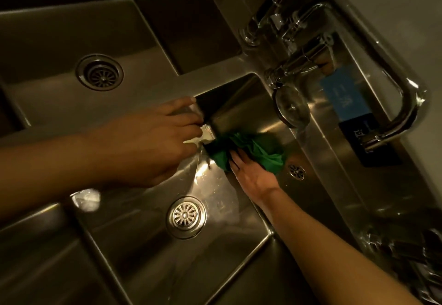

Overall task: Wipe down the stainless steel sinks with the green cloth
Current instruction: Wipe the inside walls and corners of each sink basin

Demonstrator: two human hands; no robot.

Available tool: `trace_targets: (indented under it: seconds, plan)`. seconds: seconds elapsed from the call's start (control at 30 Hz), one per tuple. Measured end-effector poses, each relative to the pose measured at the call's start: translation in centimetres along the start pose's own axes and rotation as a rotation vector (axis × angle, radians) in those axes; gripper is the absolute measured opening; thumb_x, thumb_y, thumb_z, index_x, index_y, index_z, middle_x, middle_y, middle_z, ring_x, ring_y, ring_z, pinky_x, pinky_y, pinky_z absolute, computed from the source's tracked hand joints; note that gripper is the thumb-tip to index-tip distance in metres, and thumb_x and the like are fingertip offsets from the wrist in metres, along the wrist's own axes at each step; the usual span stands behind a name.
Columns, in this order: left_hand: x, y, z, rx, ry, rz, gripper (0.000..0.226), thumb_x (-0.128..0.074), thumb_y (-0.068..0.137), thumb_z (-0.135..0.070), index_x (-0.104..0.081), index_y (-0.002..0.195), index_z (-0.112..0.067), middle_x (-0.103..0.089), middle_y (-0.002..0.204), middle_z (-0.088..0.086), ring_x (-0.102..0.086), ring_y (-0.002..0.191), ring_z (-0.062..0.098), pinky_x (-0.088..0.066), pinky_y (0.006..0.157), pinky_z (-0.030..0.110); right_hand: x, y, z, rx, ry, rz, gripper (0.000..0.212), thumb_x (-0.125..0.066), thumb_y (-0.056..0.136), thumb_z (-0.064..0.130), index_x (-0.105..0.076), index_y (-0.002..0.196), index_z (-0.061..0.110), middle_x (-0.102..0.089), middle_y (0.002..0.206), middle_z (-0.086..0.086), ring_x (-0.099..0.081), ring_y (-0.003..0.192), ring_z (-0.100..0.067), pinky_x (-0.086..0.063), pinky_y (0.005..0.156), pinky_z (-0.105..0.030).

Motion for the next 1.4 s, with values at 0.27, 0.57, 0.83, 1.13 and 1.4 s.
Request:
trace_targets:
  seconds: [0.27,0.57,0.83,1.13,1.4]
  plan:
    - [0.5,0.1,-0.1,0.07,0.022,0.02,0.045,-0.052,0.088,-0.045,-0.074,0.117,-0.019,-0.051,0.153,0.017,-0.028,0.154,0.037,-0.01,0.128,0.054,-4.9,-8.0,0.8,0.054,0.015,0.195,0.058,-0.026,0.106,0.011,-0.006,0.161,0.007,0.006,0.169,-0.013,0.005,0.156,-0.031,-0.009,0.124,-0.042]
    - [-0.4,0.2,0.2,0.061,-0.003,-0.025,0.052,-0.052,0.081,-0.051,-0.074,0.116,-0.02,-0.053,0.149,0.016,-0.029,0.153,0.038,0.001,0.128,0.051,-3.4,-19.2,-2.0,-0.077,0.21,0.278,0.073,-0.026,0.099,-0.005,0.006,0.161,0.014,0.031,0.162,-0.002,0.014,0.155,-0.023,-0.006,0.124,-0.04]
    - [0.0,0.0,-0.2,0.065,-0.002,0.0,0.055,-0.053,0.079,-0.055,-0.077,0.116,-0.021,-0.054,0.149,0.015,-0.033,0.152,0.036,-0.009,0.128,0.057,0.5,-15.5,-3.3,-0.152,0.238,0.058,0.083,-0.043,0.098,0.004,0.016,0.157,0.011,0.034,0.155,-0.008,0.0,0.156,-0.029,-0.009,0.124,-0.039]
    - [-0.4,0.2,0.1,0.039,0.004,-0.022,0.056,-0.06,0.071,-0.057,-0.079,0.11,-0.021,-0.058,0.144,0.017,-0.04,0.147,0.039,-0.009,0.127,0.06,-0.6,-2.9,-0.6,-0.102,0.201,-0.041,0.065,-0.033,0.101,0.011,-0.009,0.161,0.01,-0.005,0.169,-0.011,-0.005,0.156,-0.03,-0.009,0.125,-0.042]
    - [-1.0,0.3,0.3,0.037,-0.002,-0.014,0.059,-0.06,0.071,-0.061,-0.077,0.11,-0.02,-0.056,0.146,0.018,-0.037,0.149,0.039,-0.007,0.127,0.062,-11.5,-8.1,4.2,0.168,-0.086,0.351,0.051,-0.029,0.106,0.014,-0.027,0.156,0.002,-0.015,0.167,-0.018,-0.004,0.155,-0.036,0.004,0.124,-0.043]
Point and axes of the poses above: each hand's wrist, its own y-axis towards the middle knuckle, its own x-axis out of the back of the hand, z = x × y, the point moved 4 cm from there along y, towards the middle knuckle
